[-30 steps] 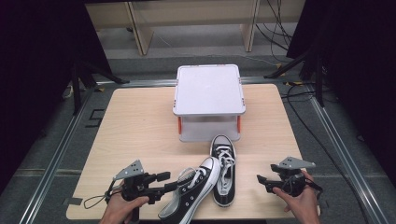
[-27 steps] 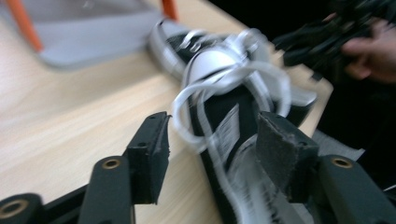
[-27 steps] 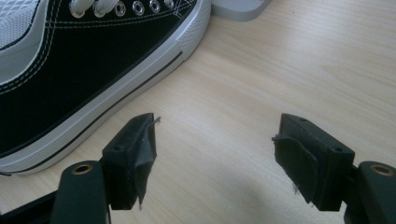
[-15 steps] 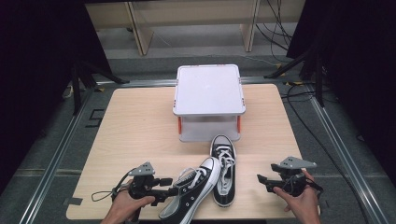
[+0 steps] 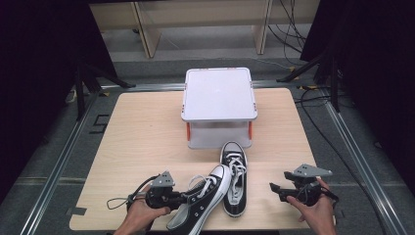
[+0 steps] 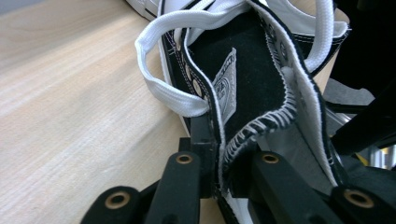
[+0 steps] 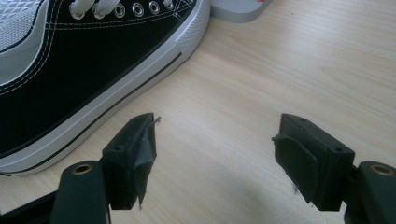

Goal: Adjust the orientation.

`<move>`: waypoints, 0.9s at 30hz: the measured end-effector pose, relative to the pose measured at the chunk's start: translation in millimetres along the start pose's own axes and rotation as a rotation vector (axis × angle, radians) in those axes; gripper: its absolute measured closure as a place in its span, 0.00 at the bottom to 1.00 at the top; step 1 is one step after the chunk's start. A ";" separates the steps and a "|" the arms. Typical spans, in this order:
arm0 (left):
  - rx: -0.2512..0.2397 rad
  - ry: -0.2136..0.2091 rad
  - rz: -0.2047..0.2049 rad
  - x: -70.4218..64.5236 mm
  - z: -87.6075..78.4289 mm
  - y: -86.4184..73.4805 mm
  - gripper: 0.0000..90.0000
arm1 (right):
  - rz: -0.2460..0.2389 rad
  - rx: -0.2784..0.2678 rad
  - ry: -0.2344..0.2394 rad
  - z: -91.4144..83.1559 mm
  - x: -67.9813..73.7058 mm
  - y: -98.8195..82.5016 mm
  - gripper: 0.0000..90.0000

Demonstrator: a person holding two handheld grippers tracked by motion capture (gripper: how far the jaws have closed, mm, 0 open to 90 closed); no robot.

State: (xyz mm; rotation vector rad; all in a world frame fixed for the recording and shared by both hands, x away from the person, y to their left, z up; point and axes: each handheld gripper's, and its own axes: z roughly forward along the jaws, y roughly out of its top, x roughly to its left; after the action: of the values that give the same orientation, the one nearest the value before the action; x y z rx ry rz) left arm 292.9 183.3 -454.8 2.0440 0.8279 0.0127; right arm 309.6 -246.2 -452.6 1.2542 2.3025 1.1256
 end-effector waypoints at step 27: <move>-0.065 0.320 -0.003 42.1 -42.2 32.7 0.94 | -0.007 -0.004 0.008 -0.2 -0.6 0.8 0.33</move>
State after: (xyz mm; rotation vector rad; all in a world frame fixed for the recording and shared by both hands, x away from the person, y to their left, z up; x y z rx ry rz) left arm 330.4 226.1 -417.7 2.0065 1.0122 0.3685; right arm 310.3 -246.5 -452.0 1.2418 2.3077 1.1349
